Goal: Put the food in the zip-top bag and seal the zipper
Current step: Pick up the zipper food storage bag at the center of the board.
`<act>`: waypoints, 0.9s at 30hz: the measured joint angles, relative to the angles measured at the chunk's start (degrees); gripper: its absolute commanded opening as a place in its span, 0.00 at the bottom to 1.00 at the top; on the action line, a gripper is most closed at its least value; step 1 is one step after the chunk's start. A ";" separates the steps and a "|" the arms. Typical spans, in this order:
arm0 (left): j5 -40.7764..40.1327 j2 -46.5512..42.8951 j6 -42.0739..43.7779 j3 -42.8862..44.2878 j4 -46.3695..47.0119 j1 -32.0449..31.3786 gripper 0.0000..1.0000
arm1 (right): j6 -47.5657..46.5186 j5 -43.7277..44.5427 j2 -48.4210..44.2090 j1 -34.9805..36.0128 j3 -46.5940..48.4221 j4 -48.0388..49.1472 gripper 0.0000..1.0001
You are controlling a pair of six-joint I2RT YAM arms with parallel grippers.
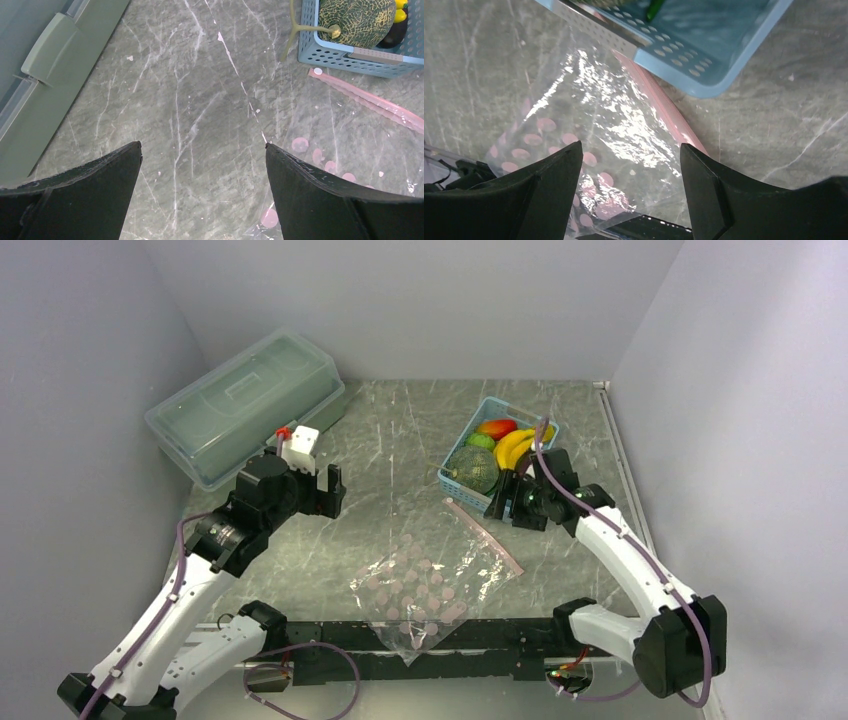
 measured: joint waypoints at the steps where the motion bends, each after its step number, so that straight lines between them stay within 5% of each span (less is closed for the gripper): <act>1: 0.00 0.00 0.00 0.00 0.00 0.00 0.99 | 0.33 0.26 -0.11 0.33 -0.92 0.11 0.76; 27: 0.17 0.04 0.00 0.00 0.00 0.00 0.99 | 4.61 2.10 6.47 5.53 -12.24 15.32 0.78</act>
